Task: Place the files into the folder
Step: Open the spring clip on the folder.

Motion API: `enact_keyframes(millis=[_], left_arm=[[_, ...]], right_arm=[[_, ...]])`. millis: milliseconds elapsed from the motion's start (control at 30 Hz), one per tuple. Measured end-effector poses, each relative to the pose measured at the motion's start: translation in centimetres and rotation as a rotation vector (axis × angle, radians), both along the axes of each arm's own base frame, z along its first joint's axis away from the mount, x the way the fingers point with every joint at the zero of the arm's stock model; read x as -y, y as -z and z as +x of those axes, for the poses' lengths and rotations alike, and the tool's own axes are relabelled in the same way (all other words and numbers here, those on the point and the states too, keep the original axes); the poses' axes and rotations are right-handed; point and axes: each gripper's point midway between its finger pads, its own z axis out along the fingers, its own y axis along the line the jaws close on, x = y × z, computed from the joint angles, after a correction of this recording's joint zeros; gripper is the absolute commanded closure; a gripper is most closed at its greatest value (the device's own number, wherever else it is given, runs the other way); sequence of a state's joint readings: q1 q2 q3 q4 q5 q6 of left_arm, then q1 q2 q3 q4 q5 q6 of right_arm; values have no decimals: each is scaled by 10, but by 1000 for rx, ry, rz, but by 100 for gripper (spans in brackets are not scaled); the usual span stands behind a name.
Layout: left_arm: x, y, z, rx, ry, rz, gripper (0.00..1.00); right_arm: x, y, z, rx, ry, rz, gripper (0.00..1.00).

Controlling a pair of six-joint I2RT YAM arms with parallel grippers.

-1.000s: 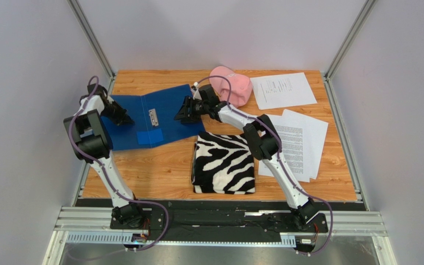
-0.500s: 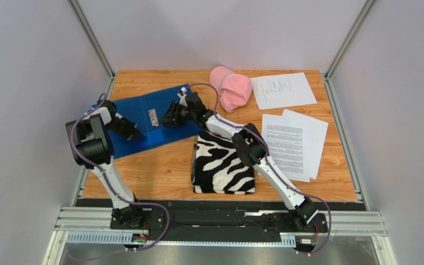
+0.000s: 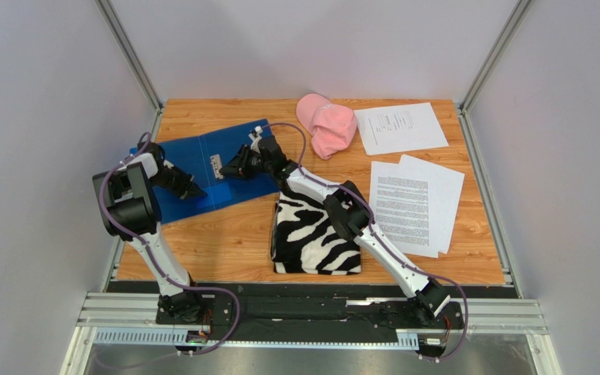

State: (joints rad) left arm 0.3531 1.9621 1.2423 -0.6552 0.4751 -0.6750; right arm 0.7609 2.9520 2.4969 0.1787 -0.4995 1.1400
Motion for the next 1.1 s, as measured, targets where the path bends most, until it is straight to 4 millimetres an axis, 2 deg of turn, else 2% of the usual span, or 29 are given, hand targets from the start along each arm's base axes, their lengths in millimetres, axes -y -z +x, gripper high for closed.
enact_keyframes(millis=[133, 233, 333, 367, 500, 633, 733, 767, 867, 1000, 1100], left_arm=[[1, 0, 0, 3, 1, 2, 100], [3, -1, -1, 7, 7, 3, 100], [5, -3, -1, 23, 26, 5, 100], [6, -4, -2, 36, 38, 13, 100], [6, -20, 2, 108, 75, 49, 96], [1, -49, 28, 203, 123, 109, 91], [2, -74, 63, 270, 184, 180, 86], [6, -83, 79, 299, 213, 212, 86], [22, -94, 107, 335, 288, 288, 85], [43, -87, 122, 316, 366, 327, 85], [45, -69, 120, 257, 391, 332, 85]], right_arm=[[-1, -1, 1, -13, 8, 9, 75], [-1, -1, 1, -19, 10, 11, 82], [-1, 0, 0, -19, 9, 11, 85], [-1, 1, 0, -16, 8, 14, 89], [5, 5, -4, -17, 13, -37, 89], [20, 14, -15, -40, 6, -134, 89], [28, 15, -18, -33, -15, -175, 87], [30, 15, -20, -29, -25, -188, 87], [37, 17, -24, -16, -53, -225, 84], [51, 17, -23, 23, -77, -290, 81], [66, 16, -18, 56, -93, -346, 74]])
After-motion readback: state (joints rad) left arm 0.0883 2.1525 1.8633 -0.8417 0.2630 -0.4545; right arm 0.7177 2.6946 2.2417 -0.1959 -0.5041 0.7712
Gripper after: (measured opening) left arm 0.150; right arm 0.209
